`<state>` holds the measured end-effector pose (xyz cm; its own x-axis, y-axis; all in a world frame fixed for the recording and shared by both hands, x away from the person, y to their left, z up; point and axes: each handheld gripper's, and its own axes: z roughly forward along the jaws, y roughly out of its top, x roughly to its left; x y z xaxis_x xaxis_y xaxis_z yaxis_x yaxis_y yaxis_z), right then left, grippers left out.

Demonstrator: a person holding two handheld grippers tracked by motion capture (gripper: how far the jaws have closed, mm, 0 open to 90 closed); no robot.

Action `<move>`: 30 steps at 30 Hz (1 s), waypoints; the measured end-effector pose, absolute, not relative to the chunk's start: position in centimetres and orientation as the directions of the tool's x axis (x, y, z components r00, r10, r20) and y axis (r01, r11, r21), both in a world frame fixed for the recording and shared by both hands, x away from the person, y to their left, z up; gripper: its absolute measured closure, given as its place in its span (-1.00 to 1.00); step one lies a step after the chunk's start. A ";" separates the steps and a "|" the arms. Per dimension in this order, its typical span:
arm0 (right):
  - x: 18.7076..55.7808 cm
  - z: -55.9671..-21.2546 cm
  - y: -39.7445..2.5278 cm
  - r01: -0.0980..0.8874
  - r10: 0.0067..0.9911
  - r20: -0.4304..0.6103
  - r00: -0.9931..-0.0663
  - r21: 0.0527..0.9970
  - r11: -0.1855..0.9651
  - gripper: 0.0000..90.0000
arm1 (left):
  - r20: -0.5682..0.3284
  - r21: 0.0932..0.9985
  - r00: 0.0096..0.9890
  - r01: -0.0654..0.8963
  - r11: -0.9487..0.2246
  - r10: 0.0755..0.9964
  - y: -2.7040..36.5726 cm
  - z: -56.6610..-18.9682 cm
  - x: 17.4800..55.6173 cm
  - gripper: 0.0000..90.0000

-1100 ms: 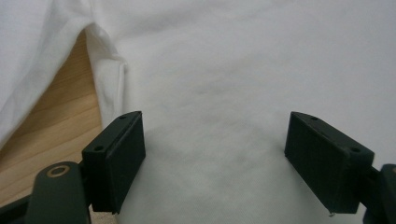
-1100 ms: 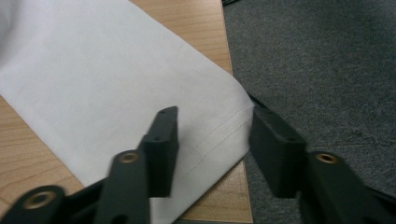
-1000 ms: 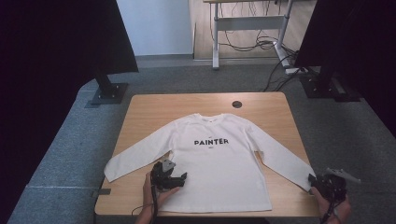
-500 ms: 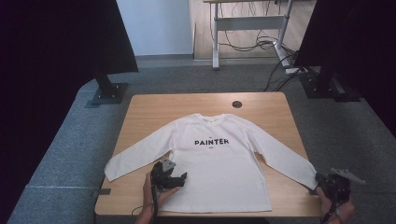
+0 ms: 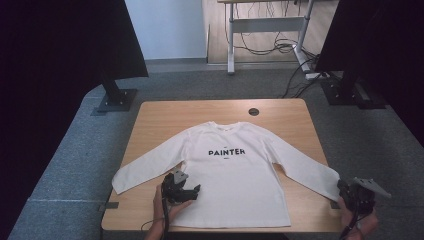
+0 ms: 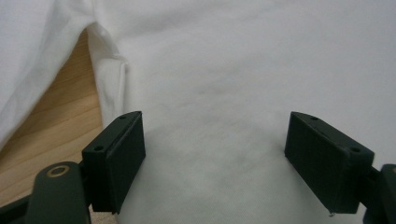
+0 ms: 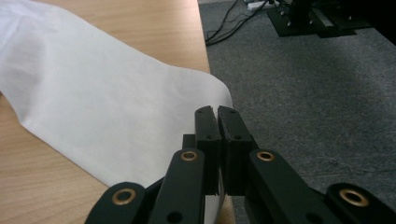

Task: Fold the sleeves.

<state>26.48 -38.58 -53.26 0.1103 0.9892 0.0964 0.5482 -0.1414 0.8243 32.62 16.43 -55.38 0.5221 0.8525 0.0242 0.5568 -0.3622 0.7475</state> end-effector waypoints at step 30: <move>27.1 -50.6 -31.9 0.429 0.991 0.095 -0.089 0.902 -0.048 0.94 | 0.024 0.747 0.521 0.557 -0.362 0.853 16.4 -55.4 32.5 -0.56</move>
<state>27.06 -31.86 -50.58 -0.0894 0.9915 0.0949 0.4289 -0.0477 0.9021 32.46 16.42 -55.38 0.5213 0.8530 0.0240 0.5573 -0.3616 0.7474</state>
